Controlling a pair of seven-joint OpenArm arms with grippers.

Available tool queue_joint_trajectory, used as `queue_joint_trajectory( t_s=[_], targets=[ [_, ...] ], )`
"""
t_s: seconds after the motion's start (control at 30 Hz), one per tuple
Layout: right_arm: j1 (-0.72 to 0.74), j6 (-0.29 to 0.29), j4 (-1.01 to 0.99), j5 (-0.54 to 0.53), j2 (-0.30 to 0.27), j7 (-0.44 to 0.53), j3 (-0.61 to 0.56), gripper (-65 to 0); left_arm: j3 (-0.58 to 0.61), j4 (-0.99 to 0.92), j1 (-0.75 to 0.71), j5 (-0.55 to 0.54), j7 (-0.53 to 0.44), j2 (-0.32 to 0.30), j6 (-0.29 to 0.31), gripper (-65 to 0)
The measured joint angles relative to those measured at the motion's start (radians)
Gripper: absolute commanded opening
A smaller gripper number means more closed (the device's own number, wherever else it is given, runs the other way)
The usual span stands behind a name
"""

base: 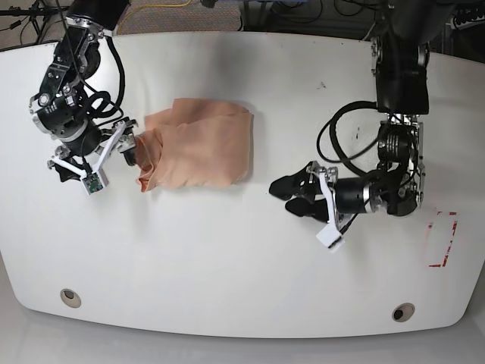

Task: Fold the T-shirt properly
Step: 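Press and flatten the folded bundle with both grippers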

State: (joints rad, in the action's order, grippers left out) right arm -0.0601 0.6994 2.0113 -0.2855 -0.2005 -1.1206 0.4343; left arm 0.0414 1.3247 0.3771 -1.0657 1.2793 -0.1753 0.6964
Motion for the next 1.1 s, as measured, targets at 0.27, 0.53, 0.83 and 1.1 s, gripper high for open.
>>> queue_joint_trajectory(
  t_s=[0.27,0.53,0.83,1.1],
  targets=[
    [0.034,0.0,-0.006,-0.088,0.094,0.0,-0.004,-27.9,-0.004,0.0,-0.027,0.012,-0.012,-0.027,0.0,-27.1],
    [0.046,-0.002,-0.065,-0.085,0.133,-0.008,-0.006,-61.4,0.09,0.0,-0.005,0.23,-0.055,0.104,-0.003,-28.9],
    [0.042,-0.002,-0.179,-0.082,0.13,-0.006,-0.008,-60.9,0.273,0.003,0.005,0.484,-0.206,0.217,0.001,-42.5],
    [-0.01,-0.002,-0.3,-0.089,0.089,0.055,-0.011,-60.9,0.326,0.002,-0.012,0.55,-0.253,0.205,0.0,-42.5]
  ],
)
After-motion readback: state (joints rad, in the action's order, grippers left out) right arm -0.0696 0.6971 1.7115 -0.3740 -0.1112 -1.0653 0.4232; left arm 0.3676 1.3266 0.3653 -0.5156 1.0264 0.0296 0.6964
